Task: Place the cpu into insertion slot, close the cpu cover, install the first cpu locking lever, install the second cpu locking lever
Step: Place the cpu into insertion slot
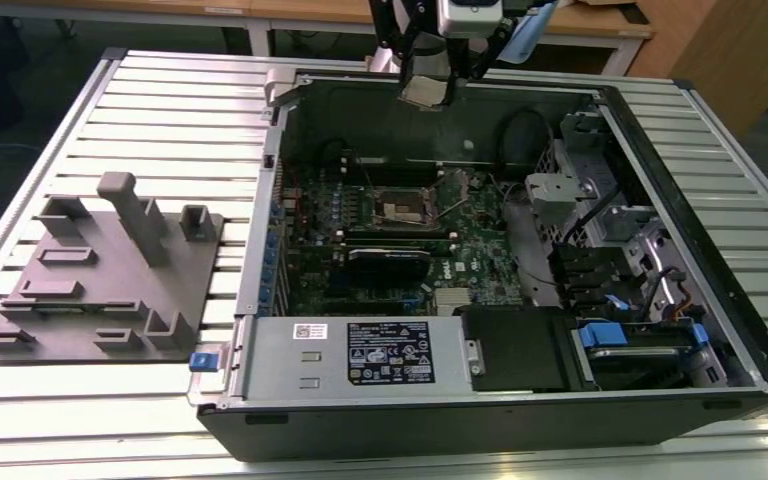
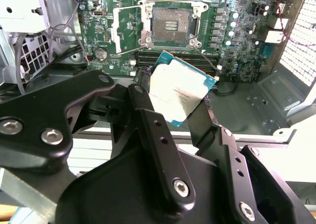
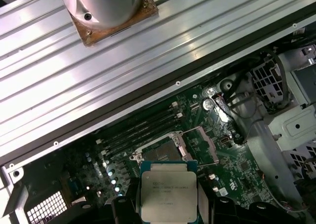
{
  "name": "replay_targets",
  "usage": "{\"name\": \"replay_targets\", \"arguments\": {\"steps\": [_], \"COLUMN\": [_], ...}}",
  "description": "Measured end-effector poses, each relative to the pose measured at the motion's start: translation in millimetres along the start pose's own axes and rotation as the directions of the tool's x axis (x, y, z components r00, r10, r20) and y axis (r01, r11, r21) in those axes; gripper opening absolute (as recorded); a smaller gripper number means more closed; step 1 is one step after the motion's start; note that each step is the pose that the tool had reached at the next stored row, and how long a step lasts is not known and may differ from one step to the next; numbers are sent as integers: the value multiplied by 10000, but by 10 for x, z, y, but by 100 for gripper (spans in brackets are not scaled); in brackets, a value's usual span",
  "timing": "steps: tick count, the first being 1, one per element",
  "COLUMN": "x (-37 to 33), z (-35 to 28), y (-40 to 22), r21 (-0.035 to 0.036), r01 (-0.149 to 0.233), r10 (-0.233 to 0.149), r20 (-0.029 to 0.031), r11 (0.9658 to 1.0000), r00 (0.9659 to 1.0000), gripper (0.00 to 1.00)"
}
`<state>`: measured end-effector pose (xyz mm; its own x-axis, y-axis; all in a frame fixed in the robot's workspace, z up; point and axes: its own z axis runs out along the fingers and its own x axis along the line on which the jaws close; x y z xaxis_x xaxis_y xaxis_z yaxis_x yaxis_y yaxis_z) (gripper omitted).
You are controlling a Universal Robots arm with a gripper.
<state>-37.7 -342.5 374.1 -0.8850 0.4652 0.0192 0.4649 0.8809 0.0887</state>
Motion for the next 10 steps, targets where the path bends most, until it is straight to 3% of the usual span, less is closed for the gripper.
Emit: {"name": "replay_targets", "arguments": {"steps": [10], "x": [0], "z": [0], "y": [0], "r21": [-2], "r01": [-154], "r10": [154], "r20": [13], "r11": [9999], "r00": [9999], "gripper": [54]}}
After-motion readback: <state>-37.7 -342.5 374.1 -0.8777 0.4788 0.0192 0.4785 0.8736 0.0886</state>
